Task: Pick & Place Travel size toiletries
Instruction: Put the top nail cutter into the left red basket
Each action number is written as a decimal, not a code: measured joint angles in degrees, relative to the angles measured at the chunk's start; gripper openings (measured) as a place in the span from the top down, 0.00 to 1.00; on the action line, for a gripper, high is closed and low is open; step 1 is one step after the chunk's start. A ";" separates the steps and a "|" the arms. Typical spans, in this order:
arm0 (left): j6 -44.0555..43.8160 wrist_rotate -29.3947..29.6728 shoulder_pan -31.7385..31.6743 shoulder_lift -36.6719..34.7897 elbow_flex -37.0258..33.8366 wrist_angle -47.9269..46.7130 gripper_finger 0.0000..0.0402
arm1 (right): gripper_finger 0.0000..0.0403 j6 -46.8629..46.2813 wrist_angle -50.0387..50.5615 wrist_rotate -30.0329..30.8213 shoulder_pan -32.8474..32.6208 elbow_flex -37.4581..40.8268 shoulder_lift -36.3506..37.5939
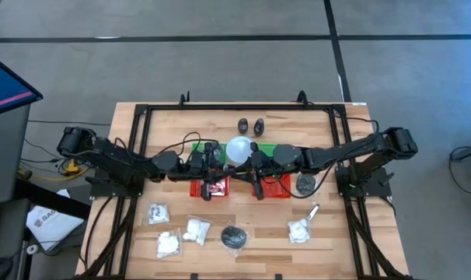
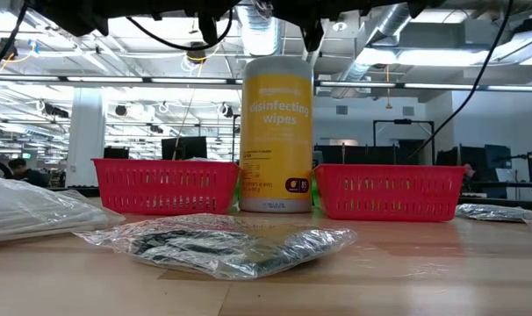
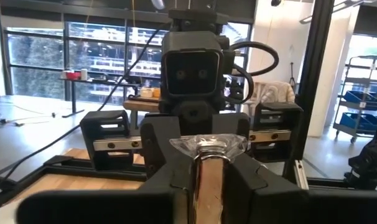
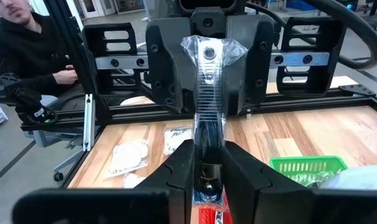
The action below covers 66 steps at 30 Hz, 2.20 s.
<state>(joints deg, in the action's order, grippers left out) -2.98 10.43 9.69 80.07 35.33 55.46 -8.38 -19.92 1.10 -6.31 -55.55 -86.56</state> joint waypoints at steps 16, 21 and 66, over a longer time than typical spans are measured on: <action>0.35 -0.32 0.00 0.00 -0.02 -0.48 0.91 | 0.75 -0.28 0.68 0.22 0.07 0.00 0.00; 0.29 -0.36 0.41 -2.01 -0.16 -4.64 0.91 | 0.68 -0.28 2.44 0.24 0.07 -0.02 0.04; -22.51 7.90 4.17 -13.90 -9.91 -45.30 0.89 | 0.57 -4.15 22.74 0.22 -3.71 0.00 0.04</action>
<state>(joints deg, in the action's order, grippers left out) -25.49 18.33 13.87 66.17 25.43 10.16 -12.53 2.82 1.32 -10.01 -55.55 -86.52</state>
